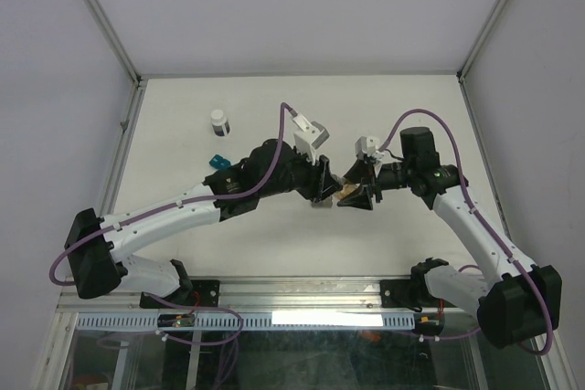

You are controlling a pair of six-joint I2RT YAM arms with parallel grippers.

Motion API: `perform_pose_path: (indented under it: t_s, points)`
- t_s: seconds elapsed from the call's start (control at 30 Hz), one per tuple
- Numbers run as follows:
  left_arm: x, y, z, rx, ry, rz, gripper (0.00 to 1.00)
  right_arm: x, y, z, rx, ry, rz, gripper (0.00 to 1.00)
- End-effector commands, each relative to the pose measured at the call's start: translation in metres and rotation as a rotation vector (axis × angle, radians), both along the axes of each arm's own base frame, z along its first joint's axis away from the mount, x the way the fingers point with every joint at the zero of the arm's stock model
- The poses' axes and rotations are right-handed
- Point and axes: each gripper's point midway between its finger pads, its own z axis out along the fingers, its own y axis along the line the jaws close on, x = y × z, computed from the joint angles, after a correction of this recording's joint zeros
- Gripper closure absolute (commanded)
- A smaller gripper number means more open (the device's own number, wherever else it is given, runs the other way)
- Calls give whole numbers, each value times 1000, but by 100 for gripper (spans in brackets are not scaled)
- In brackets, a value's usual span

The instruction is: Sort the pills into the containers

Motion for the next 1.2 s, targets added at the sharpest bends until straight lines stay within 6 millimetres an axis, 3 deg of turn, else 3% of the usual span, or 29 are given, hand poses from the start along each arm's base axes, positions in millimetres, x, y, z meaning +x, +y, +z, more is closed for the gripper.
perform_pose_path:
  t_s: [0.0,0.1,0.23,0.33,0.4,0.53,0.57,0.63,0.73,0.83,1.03,1.17]
  points:
    - [-24,-16,17,-13,-128,-244,77,8,3,22,36,-74,5,100]
    - [-46,-16,4,38,-311,-483,81,8,3,23,37,-75,7,100]
    - [-68,-5,-14,97,-642,-788,78,8,3,23,39,-75,8,100]
    - [-60,0,-10,107,-832,-870,74,8,3,23,39,-76,8,100]
    - [-41,-2,3,106,-852,-817,46,8,3,23,39,-77,8,100]
    - [-18,-1,35,49,-931,-647,9,7,3,23,39,-76,8,100]
    - [-16,3,43,23,-954,-597,2,7,3,23,39,-77,8,100]
    - [-15,11,59,-37,-969,-523,1,7,3,24,40,-80,10,100]
    - [-11,24,78,-133,-889,-381,1,7,3,23,39,-78,10,100]
    - [-4,37,88,-265,-662,-196,1,7,3,23,39,-78,10,100]
    - [6,40,65,-374,-198,-14,1,8,3,23,37,-76,8,100]
    - [13,39,53,-334,-57,72,6,7,3,23,38,-76,8,100]
